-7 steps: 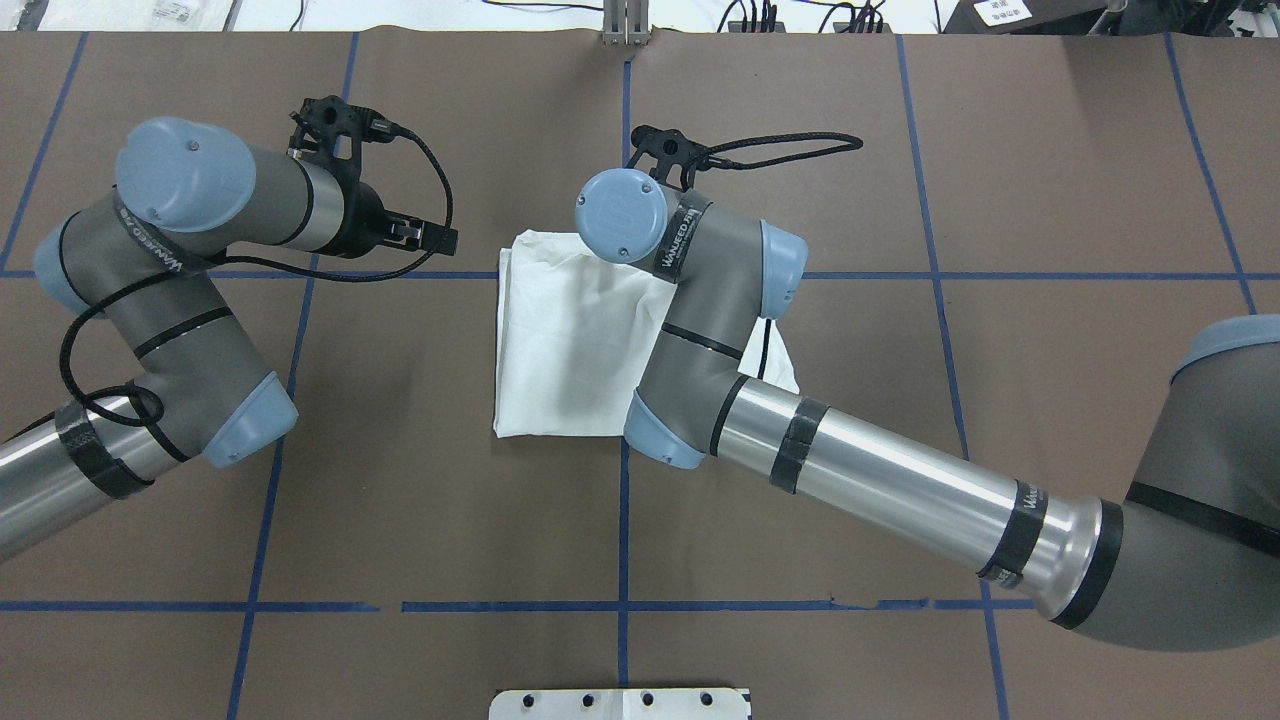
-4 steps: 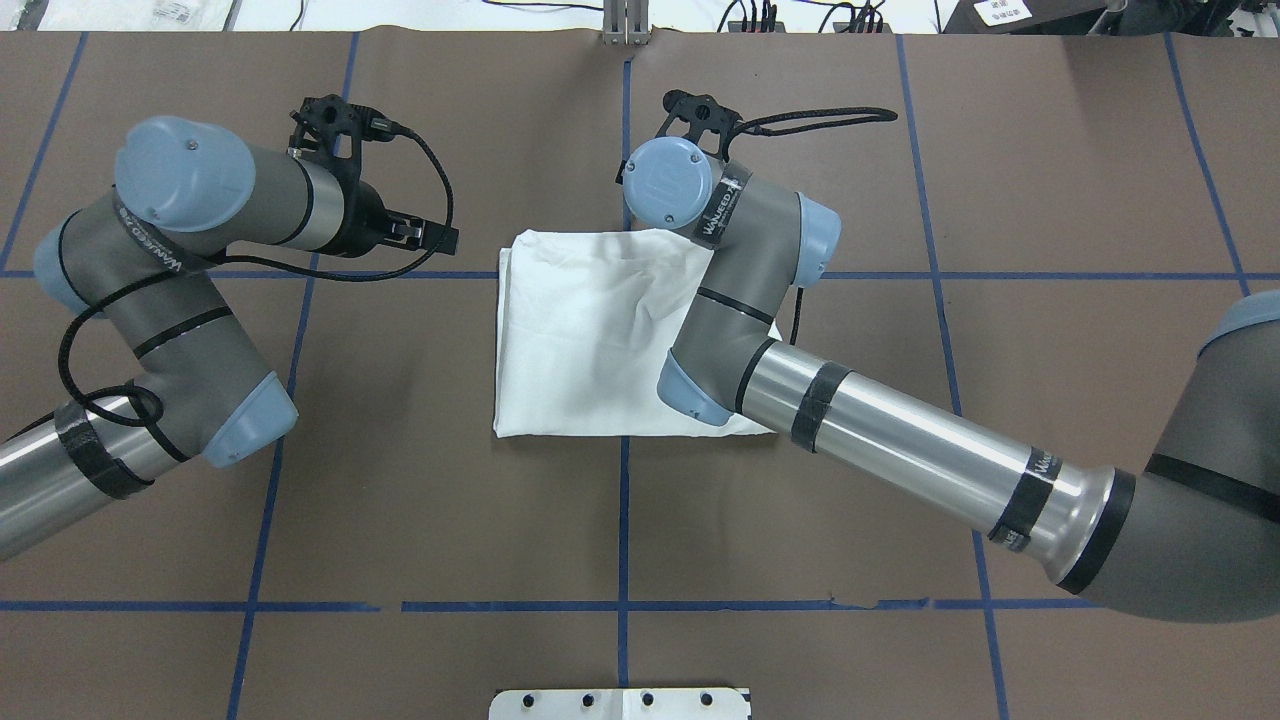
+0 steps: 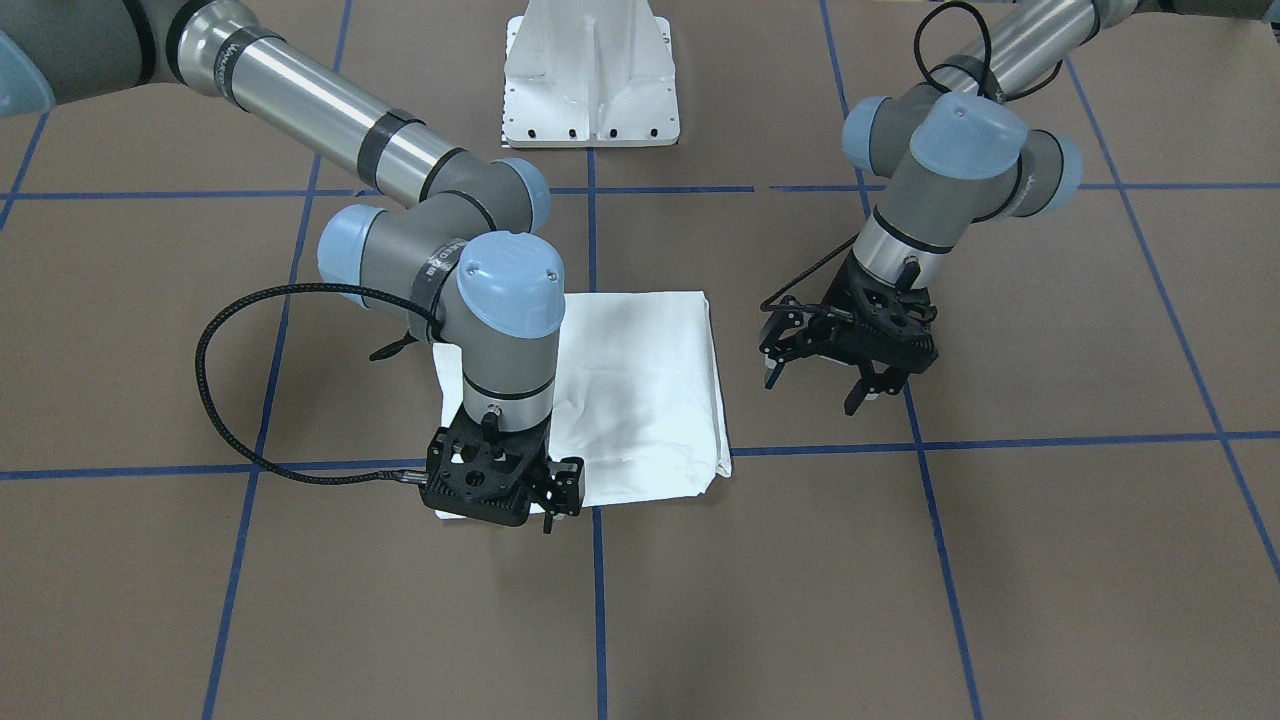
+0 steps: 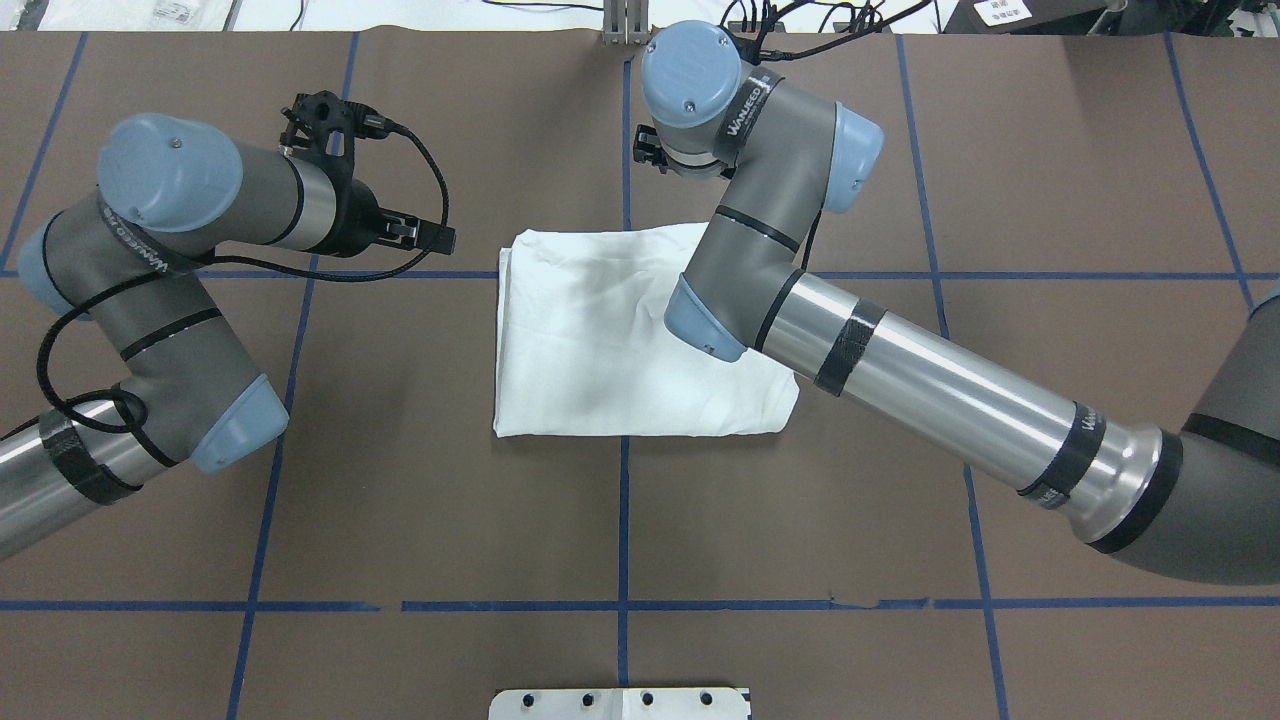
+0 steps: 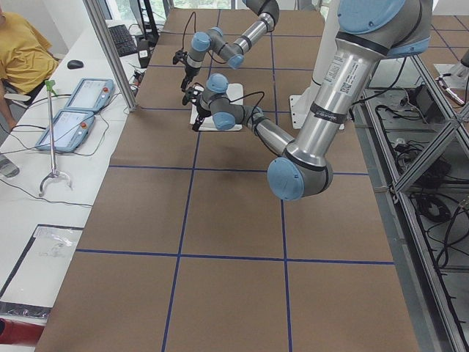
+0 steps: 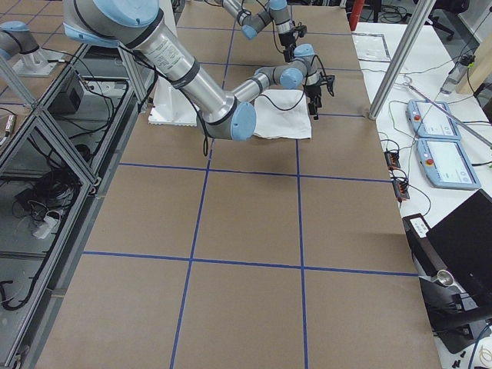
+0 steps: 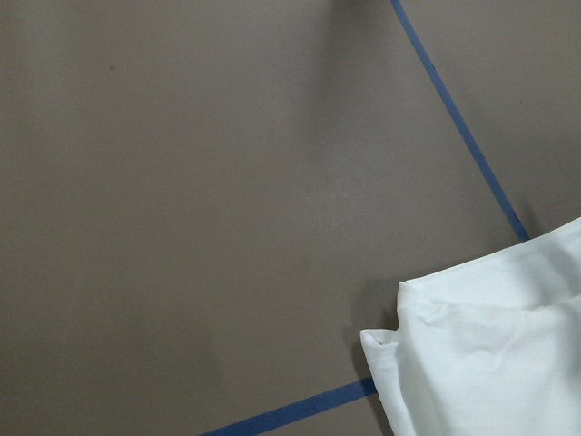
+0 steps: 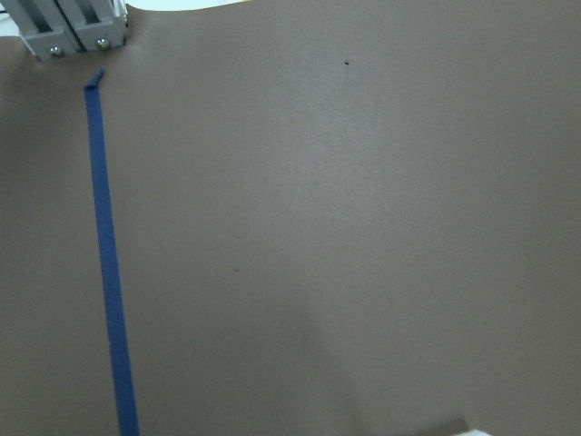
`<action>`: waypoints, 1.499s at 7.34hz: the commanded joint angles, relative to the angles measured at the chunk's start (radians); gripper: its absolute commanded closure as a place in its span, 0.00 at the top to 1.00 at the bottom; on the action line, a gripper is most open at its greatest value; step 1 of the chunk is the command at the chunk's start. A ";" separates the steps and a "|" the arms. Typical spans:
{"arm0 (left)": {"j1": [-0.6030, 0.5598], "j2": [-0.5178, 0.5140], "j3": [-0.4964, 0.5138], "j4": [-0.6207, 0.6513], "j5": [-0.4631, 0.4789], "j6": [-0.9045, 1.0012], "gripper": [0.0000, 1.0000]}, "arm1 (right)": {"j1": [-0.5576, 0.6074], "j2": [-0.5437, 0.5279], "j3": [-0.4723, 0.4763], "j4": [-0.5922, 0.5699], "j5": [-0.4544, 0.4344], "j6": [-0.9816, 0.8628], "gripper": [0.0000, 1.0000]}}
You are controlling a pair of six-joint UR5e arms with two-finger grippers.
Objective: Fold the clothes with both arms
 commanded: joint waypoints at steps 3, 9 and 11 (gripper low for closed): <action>-0.017 0.149 -0.436 0.427 -0.004 0.161 1.00 | 0.150 -0.255 0.460 -0.317 0.198 -0.363 1.00; -0.486 0.508 -0.513 0.500 -0.351 0.781 1.00 | 0.570 -0.861 0.692 -0.312 0.468 -1.077 1.00; -0.542 0.586 -0.447 0.493 -0.350 0.779 1.00 | 0.635 -1.033 0.687 -0.211 0.474 -1.075 1.00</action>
